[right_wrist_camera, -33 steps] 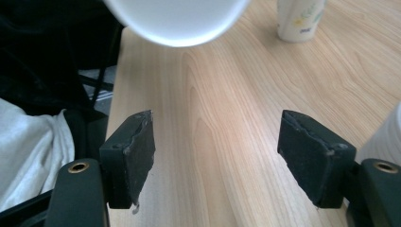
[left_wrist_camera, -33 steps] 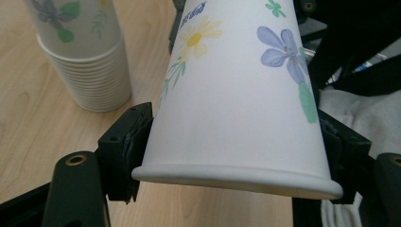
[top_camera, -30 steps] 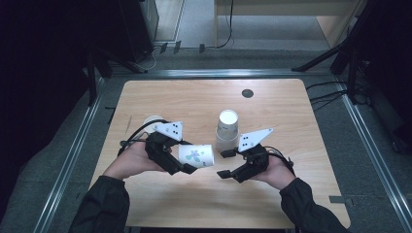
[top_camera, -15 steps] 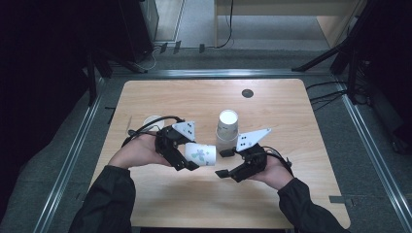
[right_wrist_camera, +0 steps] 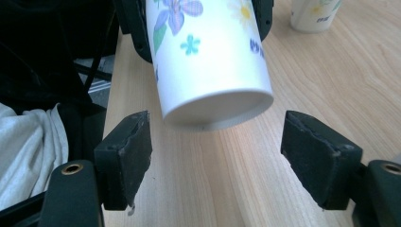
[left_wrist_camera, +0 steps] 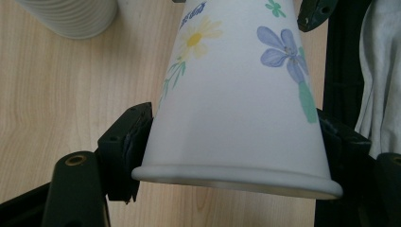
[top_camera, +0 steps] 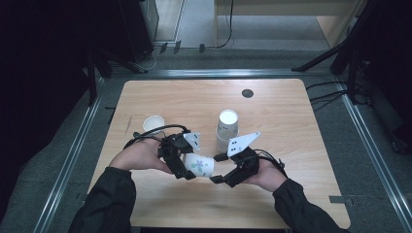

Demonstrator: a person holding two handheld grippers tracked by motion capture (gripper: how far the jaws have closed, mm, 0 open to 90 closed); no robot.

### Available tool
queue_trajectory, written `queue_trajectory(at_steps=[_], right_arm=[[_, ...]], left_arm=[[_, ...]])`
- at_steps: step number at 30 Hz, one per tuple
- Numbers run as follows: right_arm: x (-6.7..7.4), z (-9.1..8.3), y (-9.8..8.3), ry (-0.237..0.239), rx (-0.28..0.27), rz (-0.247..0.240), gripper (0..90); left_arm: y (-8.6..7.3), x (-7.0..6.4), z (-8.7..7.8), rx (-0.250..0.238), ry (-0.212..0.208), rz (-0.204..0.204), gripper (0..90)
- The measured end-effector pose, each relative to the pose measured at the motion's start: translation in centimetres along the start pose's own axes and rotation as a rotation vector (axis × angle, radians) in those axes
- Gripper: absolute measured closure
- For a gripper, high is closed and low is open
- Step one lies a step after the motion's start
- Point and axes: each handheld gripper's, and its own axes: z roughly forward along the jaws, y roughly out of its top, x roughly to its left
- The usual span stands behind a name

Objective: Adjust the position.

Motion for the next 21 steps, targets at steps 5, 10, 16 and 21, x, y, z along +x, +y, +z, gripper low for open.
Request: queue_trajectory(at_steps=[5, 10, 16, 21], right_arm=[[0.0, 1.0, 0.1, 0.015, 0.019, -0.020, 25.4], [-0.2, 1.6, 0.3, 0.031, 0.018, -0.023, 25.5], [-0.1, 2.1, 0.3, 0.033, 0.026, -0.034, 25.6], [0.0, 2.5, 0.3, 0.040, 0.039, -0.037, 26.9]], left_arm=[[0.4, -0.1, 0.5, 0.037, -0.019, -0.008, 24.8], [0.7, 0.0, 1.1, 0.060, -0.034, -0.020, 24.8], [1.0, -0.1, 1.6, 0.090, -0.025, -0.022, 24.8], [1.1, -0.3, 1.7, 0.086, -0.019, -0.013, 24.8]])
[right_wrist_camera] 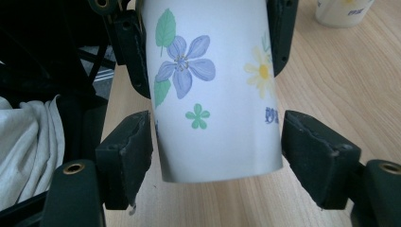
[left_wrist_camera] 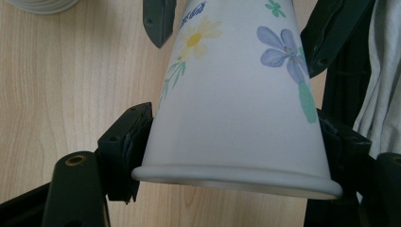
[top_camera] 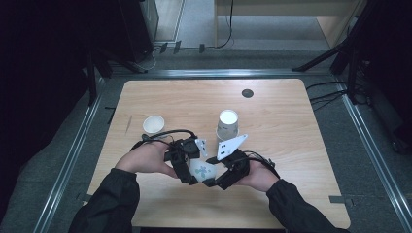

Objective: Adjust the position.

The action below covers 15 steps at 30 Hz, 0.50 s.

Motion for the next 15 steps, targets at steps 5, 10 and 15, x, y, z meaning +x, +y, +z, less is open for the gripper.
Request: queue_trajectory(at_steps=[5, 10, 15], right_arm=[[0.10, 0.29, 0.05, 0.005, 0.004, -0.014, 29.6], [0.18, 0.28, 0.12, 0.000, 0.013, -0.020, 33.4], [0.31, 0.19, 0.23, 0.001, 0.017, -0.030, 33.8]], left_arm=[[0.16, -0.15, 0.01, -0.007, 0.009, 0.020, 24.7], [0.14, -0.14, 0.00, -0.010, 0.005, 0.024, 24.7], [0.01, -0.12, -0.07, -0.033, -0.007, 0.027, 21.5]])
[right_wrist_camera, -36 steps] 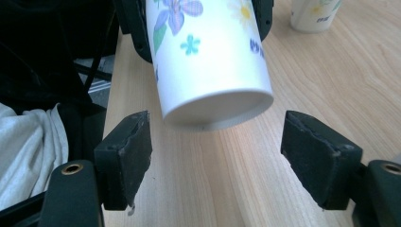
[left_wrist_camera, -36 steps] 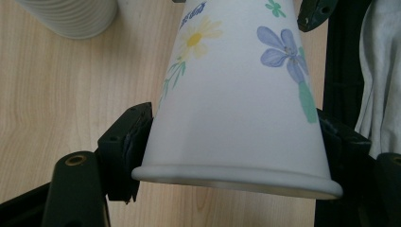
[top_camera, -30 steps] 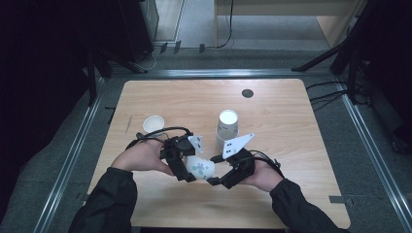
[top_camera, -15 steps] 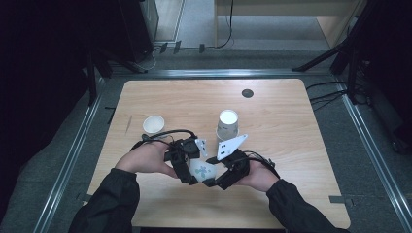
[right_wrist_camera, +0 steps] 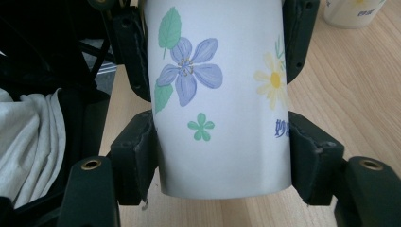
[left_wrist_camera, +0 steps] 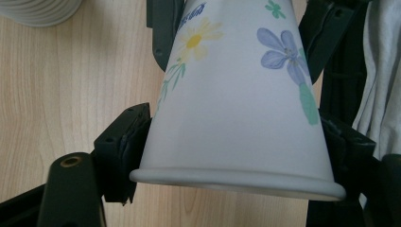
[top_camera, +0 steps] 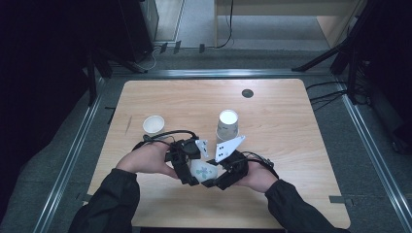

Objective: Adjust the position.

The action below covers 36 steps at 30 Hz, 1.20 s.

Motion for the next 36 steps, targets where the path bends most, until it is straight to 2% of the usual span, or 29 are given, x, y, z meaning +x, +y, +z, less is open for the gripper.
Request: queue_trajectory(at_steps=[4, 7, 10, 17, 20, 26, 29, 31, 33, 36], right_arm=[[-0.1, -0.4, 0.0, -0.015, -0.003, -0.005, 33.8], [-0.2, -0.9, -0.1, -0.024, -0.013, 0.003, 33.8], [-0.4, -1.7, -0.2, -0.030, -0.035, 0.006, 33.8], [-0.4, -3.4, -0.3, -0.049, -0.097, 0.008, 33.7], [-0.5, -4.2, -0.3, -0.052, -0.128, 0.024, 33.7], [-0.8, -5.3, -0.6, -0.076, -0.164, 0.034, 33.8], [-0.8, -5.8, -0.7, -0.084, -0.176, 0.039, 33.7], [-0.9, -6.1, -0.8, -0.087, -0.195, 0.047, 33.7], [-1.0, -6.4, -0.9, -0.085, -0.208, 0.052, 33.7], [-1.2, -6.8, -1.0, -0.088, -0.233, 0.059, 33.7]], left_arm=[[-0.2, 0.1, -0.4, -0.040, 0.028, -0.009, 12.6], [-0.5, 0.2, -0.8, -0.085, 0.063, -0.017, 11.6], [-1.1, 0.2, -1.3, -0.152, 0.050, 0.006, 10.2], [-2.3, 0.4, -2.0, -0.243, 0.044, -0.025, 10.1], [-3.0, 0.5, -2.0, -0.273, 0.054, -0.049, 10.3], [-4.5, 0.9, -1.9, -0.328, 0.046, -0.117, 12.6], [-5.1, 1.1, -1.8, -0.392, 0.032, -0.160, 12.8], [-5.3, 1.2, -1.7, -0.423, 0.042, -0.182, 12.8], [-5.4, 1.2, -1.7, -0.449, 0.071, -0.198, 12.8], [-5.4, 1.1, -1.5, -0.484, 0.057, -0.213, 12.9]])
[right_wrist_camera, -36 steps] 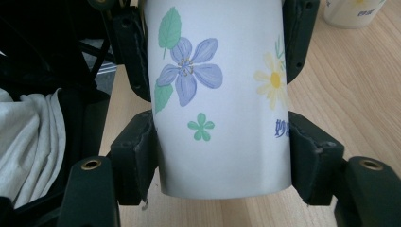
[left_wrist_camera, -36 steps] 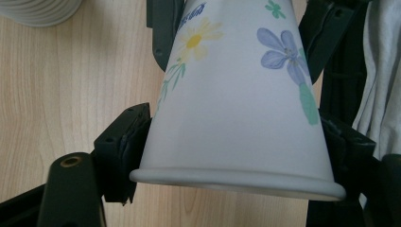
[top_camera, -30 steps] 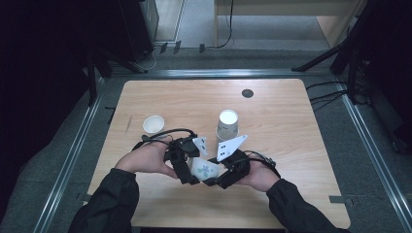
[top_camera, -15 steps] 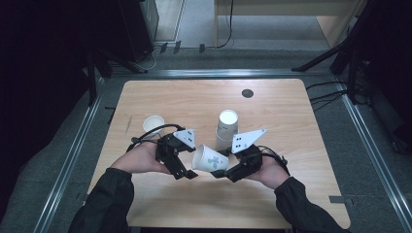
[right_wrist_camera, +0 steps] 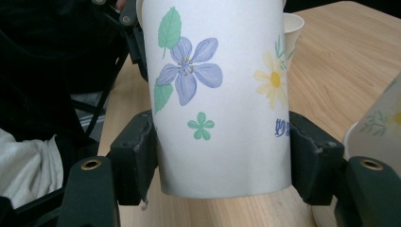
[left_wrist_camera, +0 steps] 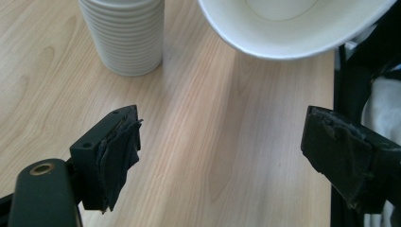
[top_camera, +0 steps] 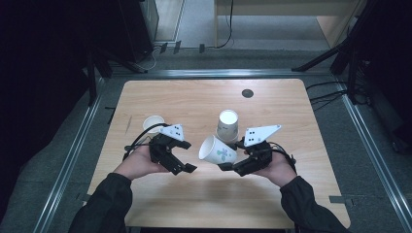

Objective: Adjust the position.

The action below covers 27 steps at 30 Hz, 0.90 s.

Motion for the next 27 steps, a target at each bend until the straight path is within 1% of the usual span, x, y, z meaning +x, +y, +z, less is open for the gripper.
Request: queue_trajectory(at_steps=[2, 3, 6, 8, 12, 13, 14, 16, 18, 21, 25, 27], right_arm=[[-0.2, -0.3, 0.0, 0.001, -0.014, 0.006, 33.7], [-0.3, -0.5, -0.1, 0.000, -0.023, 0.014, 33.7], [-0.5, -0.8, -0.1, 0.001, -0.043, 0.024, 33.7], [-0.6, -0.9, -0.2, 0.006, -0.046, 0.024, 33.7], [-0.5, -0.5, -0.3, 0.023, -0.036, 0.022, 33.6], [-0.5, -0.4, -0.3, 0.025, -0.035, 0.020, 33.6], [-0.5, -0.3, -0.3, 0.030, -0.031, 0.021, 33.6], [-0.5, -0.1, -0.3, 0.035, -0.029, 0.020, 33.6], [-0.4, 0.2, -0.3, 0.043, -0.026, 0.018, 33.6], [-0.3, 0.5, -0.3, 0.054, -0.017, 0.021, 33.6], [-0.2, 0.9, -0.3, 0.063, -0.015, 0.021, 33.6], [-0.1, 1.1, -0.3, 0.064, -0.010, 0.024, 33.6]], left_arm=[[0.1, -0.2, 0.2, -0.011, -0.009, -0.004, 12.9], [0.1, -0.3, 0.3, -0.026, -0.013, -0.006, 12.9], [0.4, -0.4, 0.5, -0.063, -0.038, -0.024, 13.3], [0.5, -0.3, 0.6, -0.082, -0.054, -0.038, 13.4], [0.7, -0.3, 0.6, -0.112, -0.064, -0.047, 13.4], [0.7, -0.3, 0.6, -0.127, -0.067, -0.050, 13.4], [0.8, -0.2, 0.5, -0.144, -0.083, -0.058, 13.5], [0.9, -0.2, 0.5, -0.178, -0.089, -0.062, 13.8], [1.0, -0.3, 0.3, -0.206, -0.107, -0.071, 14.0], [1.1, -0.3, 0.4, -0.219, -0.117, -0.078, 14.6], [1.2, -0.5, 0.7, -0.228, -0.122, -0.072, 14.6], [1.3, -0.6, 0.7, -0.243, -0.124, -0.070, 14.6]])
